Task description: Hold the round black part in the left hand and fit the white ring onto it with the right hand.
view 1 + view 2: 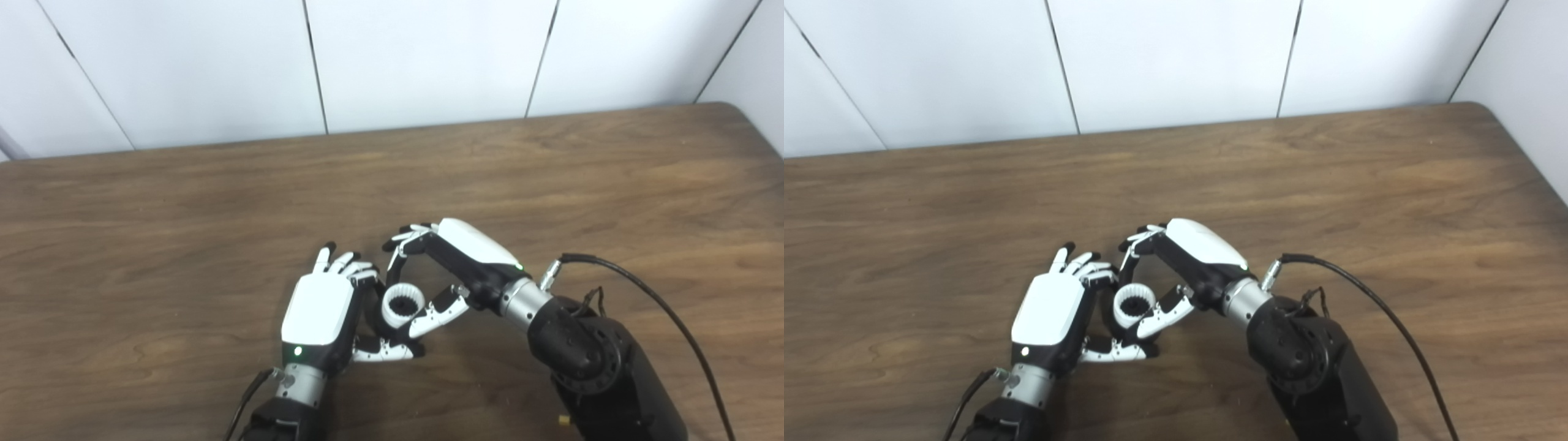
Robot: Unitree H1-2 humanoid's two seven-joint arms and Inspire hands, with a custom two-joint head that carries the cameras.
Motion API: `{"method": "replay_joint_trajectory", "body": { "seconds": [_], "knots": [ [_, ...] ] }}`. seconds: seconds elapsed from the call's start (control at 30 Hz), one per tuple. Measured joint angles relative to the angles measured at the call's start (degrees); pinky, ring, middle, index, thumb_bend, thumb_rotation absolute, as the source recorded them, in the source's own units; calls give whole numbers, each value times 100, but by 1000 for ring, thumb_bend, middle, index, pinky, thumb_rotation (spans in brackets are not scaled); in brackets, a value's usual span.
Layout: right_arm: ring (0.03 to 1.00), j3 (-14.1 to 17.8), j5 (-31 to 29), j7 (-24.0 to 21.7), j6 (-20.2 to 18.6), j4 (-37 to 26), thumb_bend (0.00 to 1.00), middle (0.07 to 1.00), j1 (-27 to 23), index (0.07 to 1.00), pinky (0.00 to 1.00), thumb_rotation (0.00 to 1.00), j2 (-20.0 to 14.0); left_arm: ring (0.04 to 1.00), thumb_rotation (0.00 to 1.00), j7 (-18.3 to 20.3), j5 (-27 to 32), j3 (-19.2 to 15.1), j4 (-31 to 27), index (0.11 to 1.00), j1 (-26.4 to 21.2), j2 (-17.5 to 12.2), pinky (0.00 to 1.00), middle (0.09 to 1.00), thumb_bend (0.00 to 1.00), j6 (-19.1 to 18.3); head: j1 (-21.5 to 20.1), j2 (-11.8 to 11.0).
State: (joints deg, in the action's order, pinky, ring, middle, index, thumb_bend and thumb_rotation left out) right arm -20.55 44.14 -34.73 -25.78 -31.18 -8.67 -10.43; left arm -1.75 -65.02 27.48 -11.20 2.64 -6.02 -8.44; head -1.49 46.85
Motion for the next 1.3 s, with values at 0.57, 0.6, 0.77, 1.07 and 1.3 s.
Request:
{"method": "replay_joint_trajectory", "body": {
  "seconds": [0.57,0.6,0.77,1.07,1.3],
  "knots": [
    [950,-13,-126,254,144,185,520,832,-5,486,1000,128,-61,869,55,27,-46,13,-7,483,-1,22,1000,748,524,-10,-53,-9],
    [950,-13,-133,257,144,186,520,833,-5,486,1000,129,-61,870,55,28,-46,13,-8,483,-1,22,1000,748,524,-11,-53,-9],
    [944,-15,-182,291,146,225,520,833,-7,486,1000,129,-59,868,54,30,-46,16,-8,483,-1,22,1000,748,524,-10,-44,-17],
    [944,-41,-225,403,154,353,520,827,-9,486,1000,129,-56,868,54,30,-53,31,-8,483,-1,29,1000,747,524,-17,-35,-9],
    [946,-99,-204,447,153,356,520,822,-12,486,1000,129,-55,868,53,54,-53,40,-22,483,-1,35,1000,748,524,-37,-9,-9]
  ]
}}
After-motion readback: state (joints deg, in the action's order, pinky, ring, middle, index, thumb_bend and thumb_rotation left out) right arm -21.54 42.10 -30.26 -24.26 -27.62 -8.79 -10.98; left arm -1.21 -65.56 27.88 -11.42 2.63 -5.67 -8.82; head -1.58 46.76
